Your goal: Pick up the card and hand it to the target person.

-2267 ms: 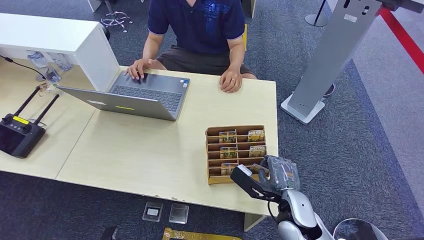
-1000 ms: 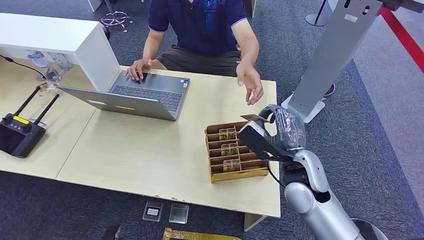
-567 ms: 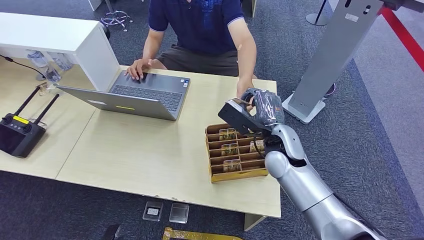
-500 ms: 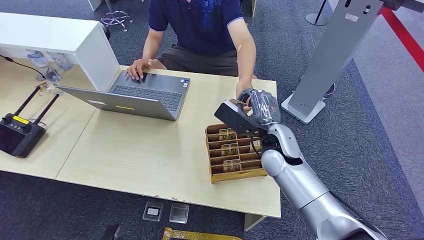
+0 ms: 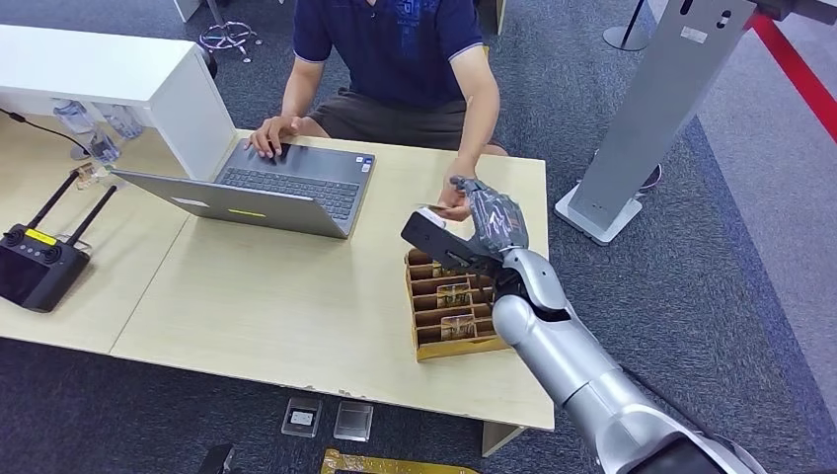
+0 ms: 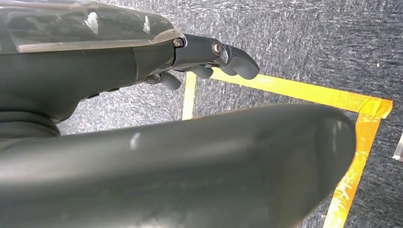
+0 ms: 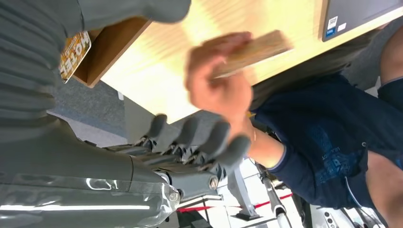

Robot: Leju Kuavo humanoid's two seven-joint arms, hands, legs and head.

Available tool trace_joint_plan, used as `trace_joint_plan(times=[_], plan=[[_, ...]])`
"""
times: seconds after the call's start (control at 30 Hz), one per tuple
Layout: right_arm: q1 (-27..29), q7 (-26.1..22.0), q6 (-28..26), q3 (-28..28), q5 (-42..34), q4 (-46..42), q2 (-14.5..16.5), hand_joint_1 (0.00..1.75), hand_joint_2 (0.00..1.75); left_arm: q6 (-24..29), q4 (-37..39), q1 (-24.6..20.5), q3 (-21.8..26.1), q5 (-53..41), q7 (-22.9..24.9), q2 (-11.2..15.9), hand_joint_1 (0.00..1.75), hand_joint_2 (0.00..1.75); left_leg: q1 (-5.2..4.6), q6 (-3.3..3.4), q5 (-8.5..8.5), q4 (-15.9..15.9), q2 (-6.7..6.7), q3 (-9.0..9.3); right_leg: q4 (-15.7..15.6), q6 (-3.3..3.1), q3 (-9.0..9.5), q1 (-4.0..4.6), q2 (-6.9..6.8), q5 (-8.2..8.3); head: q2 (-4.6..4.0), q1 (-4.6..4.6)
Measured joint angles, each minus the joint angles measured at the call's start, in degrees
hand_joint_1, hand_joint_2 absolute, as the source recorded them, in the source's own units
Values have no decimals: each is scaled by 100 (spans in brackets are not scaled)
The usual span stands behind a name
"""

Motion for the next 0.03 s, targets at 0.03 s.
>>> trace_joint_plan(times=[0.03], plan=[[-5,0,0,5,-1,20,9,0,175,0,0,1,0,5,-3,0,0,0,0,0,0,0,0,0,0,0,0,0,0,0,0,0]])
